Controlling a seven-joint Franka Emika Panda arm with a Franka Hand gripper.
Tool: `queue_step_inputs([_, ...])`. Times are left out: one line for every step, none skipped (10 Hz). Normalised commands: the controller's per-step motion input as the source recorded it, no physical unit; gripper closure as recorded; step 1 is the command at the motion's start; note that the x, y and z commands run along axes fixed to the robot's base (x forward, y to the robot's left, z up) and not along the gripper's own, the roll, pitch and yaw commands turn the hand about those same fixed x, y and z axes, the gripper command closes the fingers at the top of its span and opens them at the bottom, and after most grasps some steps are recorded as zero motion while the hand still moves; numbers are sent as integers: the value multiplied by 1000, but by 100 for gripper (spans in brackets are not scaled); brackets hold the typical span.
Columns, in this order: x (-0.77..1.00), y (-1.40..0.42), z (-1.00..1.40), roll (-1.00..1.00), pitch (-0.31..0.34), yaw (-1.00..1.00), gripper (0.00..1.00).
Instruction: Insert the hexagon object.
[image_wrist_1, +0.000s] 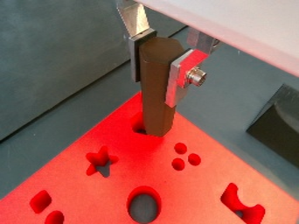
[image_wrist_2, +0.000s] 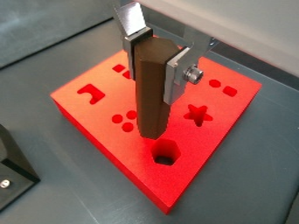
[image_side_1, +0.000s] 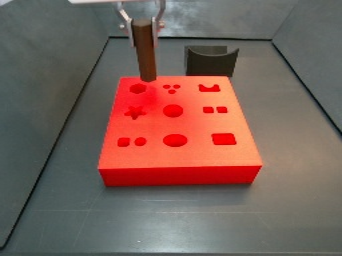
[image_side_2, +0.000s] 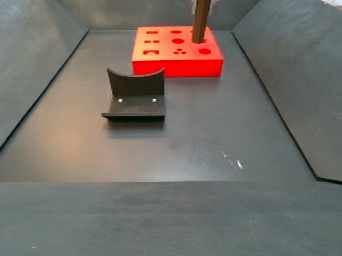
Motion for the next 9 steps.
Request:
queue_step_inputs([-106, 77, -117, 0, 0, -97, 100])
queue_step_inputs([-206, 34, -191, 0, -74, -89, 100])
queue_step_inputs([-209, 9, -263, 0, -104, -83, 100])
queue_step_inputs([-94, 0, -197, 3, -64, -31, 100])
queue_step_inputs([-20, 0, -129, 0, -19, 0, 100])
queue_step_inputs([0, 0, -51, 0, 0, 0, 100])
queue_step_inputs([-54, 0, -37, 0, 0, -3, 100])
queue_step_inputs([-94, 0, -97, 0, 0, 0, 100])
queue_step_inputs([-100, 0, -183, 3, -31, 0, 100])
